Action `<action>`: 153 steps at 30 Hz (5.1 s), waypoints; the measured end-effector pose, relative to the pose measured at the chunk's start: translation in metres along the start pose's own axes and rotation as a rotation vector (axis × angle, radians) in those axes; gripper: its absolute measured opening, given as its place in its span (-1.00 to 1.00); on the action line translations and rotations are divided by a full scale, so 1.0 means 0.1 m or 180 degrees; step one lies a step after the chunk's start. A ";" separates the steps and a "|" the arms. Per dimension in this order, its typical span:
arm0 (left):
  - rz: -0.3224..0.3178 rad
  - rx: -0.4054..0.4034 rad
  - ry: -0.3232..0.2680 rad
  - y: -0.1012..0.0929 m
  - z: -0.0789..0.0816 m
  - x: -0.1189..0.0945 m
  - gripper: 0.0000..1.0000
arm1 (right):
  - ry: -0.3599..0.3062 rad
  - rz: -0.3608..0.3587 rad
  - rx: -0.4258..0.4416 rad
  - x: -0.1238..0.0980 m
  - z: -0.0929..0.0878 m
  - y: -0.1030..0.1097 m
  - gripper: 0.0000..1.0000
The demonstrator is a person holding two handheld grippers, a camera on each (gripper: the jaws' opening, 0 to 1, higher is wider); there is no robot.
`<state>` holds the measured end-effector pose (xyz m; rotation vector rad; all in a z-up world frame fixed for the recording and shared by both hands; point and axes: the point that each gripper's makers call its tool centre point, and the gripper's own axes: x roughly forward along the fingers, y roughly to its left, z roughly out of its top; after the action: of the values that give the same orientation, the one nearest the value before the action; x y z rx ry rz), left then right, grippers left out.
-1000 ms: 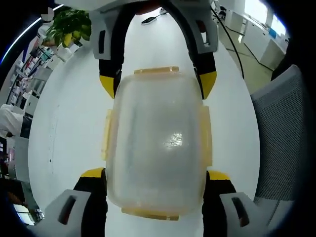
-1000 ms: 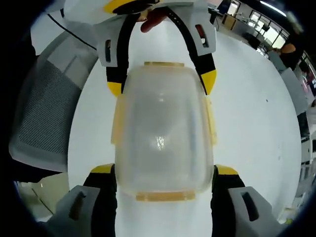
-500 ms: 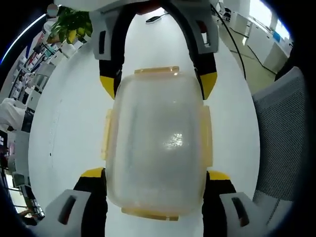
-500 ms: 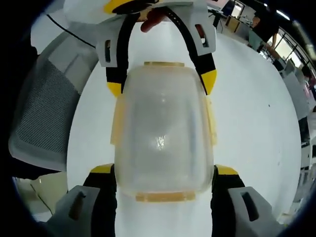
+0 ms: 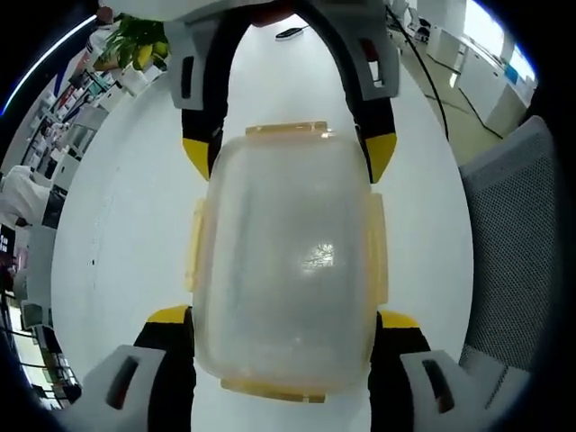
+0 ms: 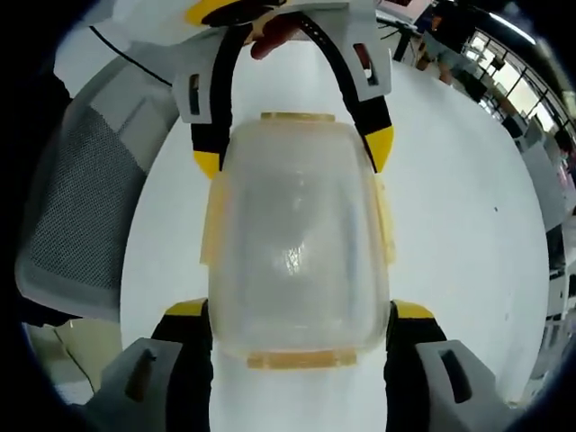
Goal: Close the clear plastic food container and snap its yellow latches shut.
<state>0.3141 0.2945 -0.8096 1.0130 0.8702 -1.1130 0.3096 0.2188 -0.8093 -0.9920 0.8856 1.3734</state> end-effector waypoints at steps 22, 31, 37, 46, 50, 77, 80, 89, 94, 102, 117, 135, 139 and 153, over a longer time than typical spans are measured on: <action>-0.0061 0.0109 0.0072 0.21 -0.41 -0.07 0.55 | 0.0003 -0.0067 0.0136 0.15 0.39 -0.15 0.52; -0.0094 0.0136 0.0031 0.28 -0.46 -0.06 0.57 | 0.0060 -0.0096 0.0211 0.18 0.42 -0.20 0.53; -0.0108 0.0156 -0.0006 0.31 -0.47 -0.06 0.57 | 0.0102 -0.0111 0.0252 0.19 0.44 -0.22 0.53; -0.0066 0.0268 0.0026 0.39 -0.48 -0.03 0.59 | 0.0094 -0.0154 0.0359 0.20 0.45 -0.28 0.53; -0.0081 0.0283 0.0033 0.44 -0.49 -0.01 0.59 | 0.0089 -0.0163 0.0376 0.20 0.45 -0.32 0.53; -0.0128 0.0159 0.0001 0.80 -0.50 0.06 0.63 | 0.0229 -0.0115 0.0332 0.23 0.46 -0.70 0.54; -0.0152 0.0135 -0.0008 0.86 -0.50 0.07 0.64 | 0.0225 -0.0094 0.0326 0.23 0.45 -0.76 0.55; -0.0181 0.0091 -0.0060 0.92 -0.50 0.09 0.66 | 0.0298 -0.0050 0.0358 0.25 0.43 -0.83 0.56; -0.0186 0.0111 -0.0063 0.94 -0.50 0.10 0.66 | 0.0361 -0.0085 0.0352 0.26 0.43 -0.85 0.56; -0.0178 0.0082 -0.0106 1.01 -0.48 0.11 0.66 | 0.0412 -0.0103 0.0338 0.26 0.41 -0.92 0.56; -0.0152 0.0021 -0.0229 1.03 -0.46 0.10 0.66 | 0.0448 -0.0201 0.0289 0.29 0.40 -0.95 0.62; -0.0047 -0.0034 -0.0646 1.06 -0.43 -0.01 0.66 | -0.0005 -0.0305 0.0638 0.19 0.39 -0.94 0.64; 0.0148 -0.0185 -0.0869 1.08 -0.44 -0.09 0.65 | -0.0310 -0.0534 0.0715 0.17 0.46 -0.95 0.66; 0.0522 -0.1099 -0.1560 1.09 -0.49 -0.17 0.64 | -0.1280 -0.1039 0.1572 0.15 0.63 -0.93 0.99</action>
<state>0.4131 0.3596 -0.7877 0.4833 0.5440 -0.9701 0.3992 0.2874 -0.7970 -0.4328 0.6730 0.9602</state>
